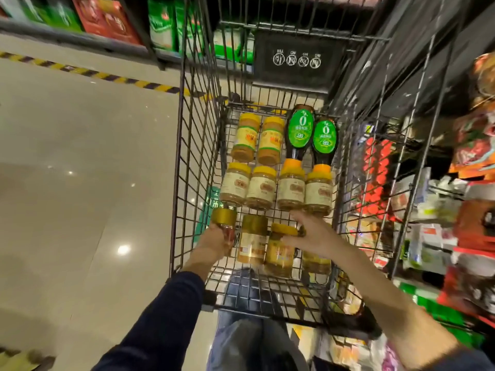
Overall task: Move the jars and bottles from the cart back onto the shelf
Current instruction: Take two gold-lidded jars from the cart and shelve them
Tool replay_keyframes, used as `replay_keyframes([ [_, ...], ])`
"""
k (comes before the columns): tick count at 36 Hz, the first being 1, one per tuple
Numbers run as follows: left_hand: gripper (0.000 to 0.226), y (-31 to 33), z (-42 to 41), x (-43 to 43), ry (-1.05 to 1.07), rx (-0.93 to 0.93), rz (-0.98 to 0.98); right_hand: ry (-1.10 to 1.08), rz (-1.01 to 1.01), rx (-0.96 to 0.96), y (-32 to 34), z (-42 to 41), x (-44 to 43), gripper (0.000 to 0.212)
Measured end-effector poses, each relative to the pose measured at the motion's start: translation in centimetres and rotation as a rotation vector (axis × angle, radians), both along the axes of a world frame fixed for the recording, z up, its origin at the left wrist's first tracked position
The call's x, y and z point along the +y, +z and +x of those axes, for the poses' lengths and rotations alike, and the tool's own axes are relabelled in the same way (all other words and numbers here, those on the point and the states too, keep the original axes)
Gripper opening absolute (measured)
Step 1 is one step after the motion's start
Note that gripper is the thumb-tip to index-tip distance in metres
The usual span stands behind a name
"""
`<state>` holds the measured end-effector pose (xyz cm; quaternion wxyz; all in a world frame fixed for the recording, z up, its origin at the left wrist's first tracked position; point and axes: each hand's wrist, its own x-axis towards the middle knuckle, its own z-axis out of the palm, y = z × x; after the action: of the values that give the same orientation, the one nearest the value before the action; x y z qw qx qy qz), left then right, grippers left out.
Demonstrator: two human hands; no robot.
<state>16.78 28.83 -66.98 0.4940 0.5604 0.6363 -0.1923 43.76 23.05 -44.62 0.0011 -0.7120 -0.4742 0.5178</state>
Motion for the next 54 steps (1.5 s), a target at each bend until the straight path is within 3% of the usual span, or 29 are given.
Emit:
replay_keyframes([
  [3, 0.073, 11.7, 3.5, 0.3, 0.073, 0.094, -0.028, -0.013, -0.009, 0.022, -0.8, 0.2, -0.5, 0.081],
  [6, 0.076, 13.4, 4.0, 0.1, 0.022, 0.129, 0.029, -0.046, 0.019, 0.038, -1.2, 0.2, -0.9, 0.079],
  [14, 0.098, 10.8, 4.0, -0.2, 0.162, 0.086, 0.002, -0.066, 0.048, 0.009, -1.7, 0.5, -2.0, 0.074],
  [17, 0.092, 9.5, 3.3, 0.0, 0.22, 0.051, -0.017, -0.057, 0.049, -0.005, -1.7, 0.5, -2.1, 0.066],
  [23, 0.105, 1.0, -0.3, 0.1, 0.337, -0.128, -0.133, -0.051, -0.033, 0.019, -1.7, -0.1, -2.3, 0.069],
  [24, 0.105, 4.0, 0.5, 0.5, 0.331, -0.118, -0.141, -0.06, -0.051, 0.031, -1.8, -0.3, -2.4, 0.069],
  [27, 0.062, 14.5, 3.5, 1.5, 0.366, -0.24, -0.159, -0.098, -0.101, 0.045, -2.3, -1.2, -2.7, 0.073],
  [29, 0.049, 18.1, 4.2, 1.6, 0.384, -0.335, -0.181, -0.144, -0.132, 0.053, -2.7, -2.0, -2.8, 0.073],
  [36, 0.049, 26.5, 2.6, 1.6, 0.311, -0.484, -0.107, -0.225, -0.215, 0.026, -3.8, -4.9, -2.2, 0.06],
  [42, 0.046, 31.7, 1.5, 2.2, 0.294, -0.55, -0.013, -0.314, -0.214, 0.065, -5.1, -7.3, -1.0, 0.064],
  [48, 0.042, 34.4, 0.7, 3.7, 0.325, -0.618, 0.085, -0.222, -0.218, 0.001, -7.5, -9.2, -0.1, 0.045],
  [54, 0.057, 34.6, -0.4, 4.8, 0.364, -0.628, 0.135, -0.267, -0.137, 0.007, -9.8, -10.3, -0.1, 0.03],
])
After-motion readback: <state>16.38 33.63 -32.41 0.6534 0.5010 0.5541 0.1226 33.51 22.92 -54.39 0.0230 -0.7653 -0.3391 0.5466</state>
